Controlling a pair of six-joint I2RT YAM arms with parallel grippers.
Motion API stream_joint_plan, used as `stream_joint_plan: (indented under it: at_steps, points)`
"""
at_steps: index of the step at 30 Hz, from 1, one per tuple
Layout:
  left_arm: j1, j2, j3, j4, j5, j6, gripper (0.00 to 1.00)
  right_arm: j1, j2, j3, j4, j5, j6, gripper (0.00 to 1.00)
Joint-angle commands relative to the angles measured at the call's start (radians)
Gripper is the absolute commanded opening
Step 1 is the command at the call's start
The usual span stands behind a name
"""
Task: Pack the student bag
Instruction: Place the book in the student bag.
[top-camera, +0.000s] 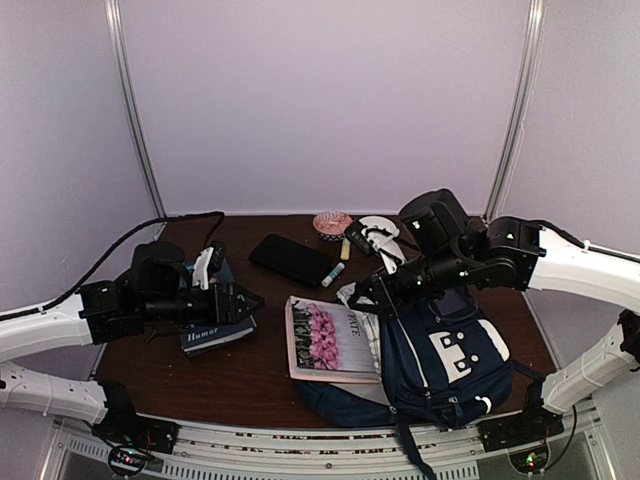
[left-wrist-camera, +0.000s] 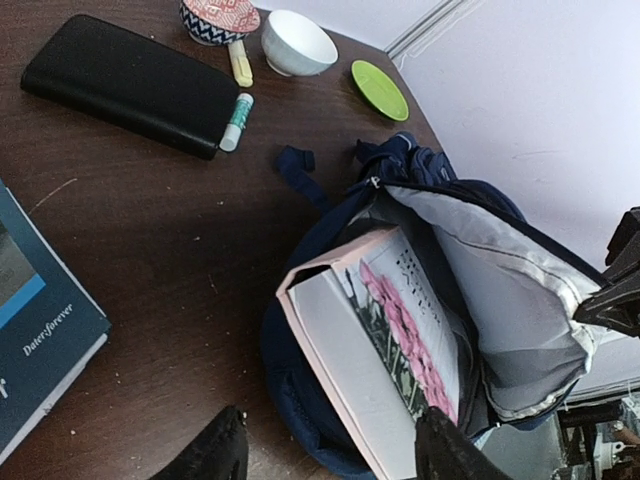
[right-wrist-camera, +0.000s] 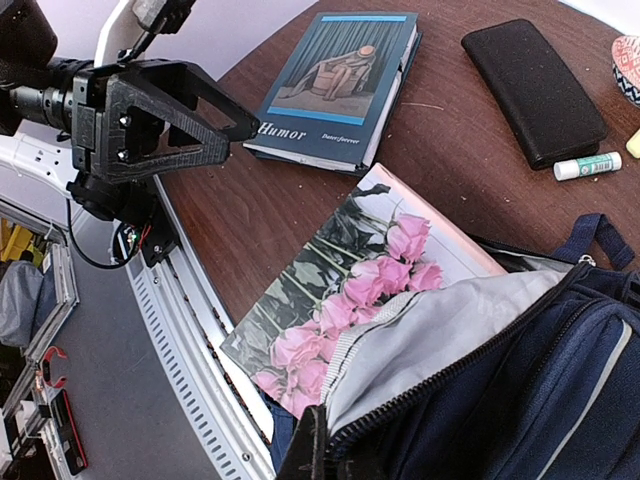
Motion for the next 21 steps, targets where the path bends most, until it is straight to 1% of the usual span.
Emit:
stream_joint_plan:
  at_steps: [1,3,4,6,9,10,12,15,17,19,21]
  points:
    - [-0.002,0.002,0.036,-0.031,-0.040,0.085,0.98,-0.002,-0.020,0.027,0.114,-0.004,0.003,0.00]
    - [-0.002,0.039,0.031,-0.022,-0.026,0.089,0.97,-0.001,-0.015,0.028,0.107,-0.003,0.004,0.00]
    - [-0.002,0.064,0.024,-0.013,-0.014,0.078,0.93,-0.001,-0.015,0.028,0.104,0.000,0.004,0.00]
    - [-0.002,0.122,0.005,0.058,0.050,0.055,0.81,0.001,-0.019,0.021,0.105,0.003,0.004,0.00]
    - [-0.015,0.214,0.004,0.133,0.113,0.026,0.60,0.002,-0.020,0.019,0.104,0.007,0.006,0.00]
    - [-0.025,0.237,0.012,0.146,0.116,0.025,0.54,0.003,-0.020,0.020,0.104,0.007,0.005,0.00]
    - [-0.047,0.272,0.028,0.178,0.123,0.024,0.47,0.005,-0.016,0.027,0.105,0.005,0.006,0.00]
    - [-0.077,0.328,0.058,0.208,0.135,0.020,0.40,0.011,-0.006,0.038,0.104,-0.001,0.006,0.00]
    - [-0.092,0.365,0.062,0.258,0.154,0.005,0.38,0.017,0.005,0.046,0.103,-0.005,0.008,0.00]
    - [-0.102,0.403,0.059,0.338,0.185,-0.027,0.36,0.025,0.015,0.054,0.105,-0.006,0.012,0.00]
    - [-0.118,0.448,0.082,0.382,0.201,-0.046,0.35,0.032,0.025,0.066,0.107,-0.008,0.014,0.00]
